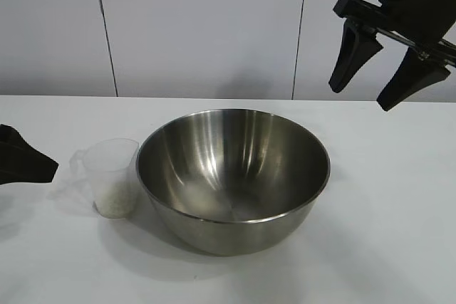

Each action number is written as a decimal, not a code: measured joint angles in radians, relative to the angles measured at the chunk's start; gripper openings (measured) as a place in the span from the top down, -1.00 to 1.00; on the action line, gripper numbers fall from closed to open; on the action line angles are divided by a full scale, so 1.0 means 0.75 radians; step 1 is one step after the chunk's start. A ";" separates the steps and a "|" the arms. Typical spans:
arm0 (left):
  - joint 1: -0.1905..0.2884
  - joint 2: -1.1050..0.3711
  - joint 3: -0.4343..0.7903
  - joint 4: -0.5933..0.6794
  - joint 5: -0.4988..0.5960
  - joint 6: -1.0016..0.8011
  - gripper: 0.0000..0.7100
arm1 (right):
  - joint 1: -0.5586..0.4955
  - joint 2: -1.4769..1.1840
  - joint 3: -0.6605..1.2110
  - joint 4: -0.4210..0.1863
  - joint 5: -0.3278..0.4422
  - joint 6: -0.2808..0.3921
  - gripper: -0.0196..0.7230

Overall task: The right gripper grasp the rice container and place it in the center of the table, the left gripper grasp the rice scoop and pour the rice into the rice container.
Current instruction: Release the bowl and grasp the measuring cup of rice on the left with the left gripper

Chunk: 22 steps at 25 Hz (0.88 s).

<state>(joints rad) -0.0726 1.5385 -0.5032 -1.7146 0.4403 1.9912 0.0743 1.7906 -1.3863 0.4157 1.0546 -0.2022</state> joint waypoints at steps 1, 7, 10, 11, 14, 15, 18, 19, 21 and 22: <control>0.000 0.000 0.000 0.000 0.000 0.000 -0.05 | 0.000 0.000 0.000 0.000 0.000 0.000 -0.36; 0.000 0.000 0.000 0.000 0.000 0.000 -0.05 | 0.000 0.000 0.000 0.000 0.000 0.000 -0.36; 0.000 0.000 0.000 0.000 0.000 0.000 -0.05 | 0.000 0.000 0.000 0.000 0.000 0.000 -0.36; 0.000 0.000 0.000 0.000 0.000 0.000 -0.05 | 0.000 0.000 0.000 0.000 0.000 0.000 -0.36; 0.000 0.000 0.000 0.000 0.000 0.000 -0.05 | 0.000 0.000 0.000 0.000 0.000 0.000 -0.36; 0.000 0.000 0.000 0.000 0.000 0.000 -0.05 | 0.000 0.000 0.000 0.000 0.001 0.000 -0.36; 0.000 0.000 0.000 0.000 0.005 -0.003 -0.05 | 0.000 0.000 0.000 0.000 -0.003 0.000 -0.36; 0.000 0.000 0.000 0.000 0.010 -0.005 -0.05 | 0.000 0.000 0.000 0.000 -0.011 0.000 -0.36; 0.000 0.000 0.000 0.000 0.025 -0.010 -0.05 | 0.000 0.000 0.000 0.000 -0.046 0.000 -0.36; 0.000 0.000 0.000 0.000 0.038 -0.010 -0.05 | 0.000 0.000 0.000 0.000 -0.071 0.000 -0.36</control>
<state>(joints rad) -0.0726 1.5385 -0.5032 -1.7146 0.4690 1.9838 0.0743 1.7906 -1.3863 0.4157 1.0013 -0.2022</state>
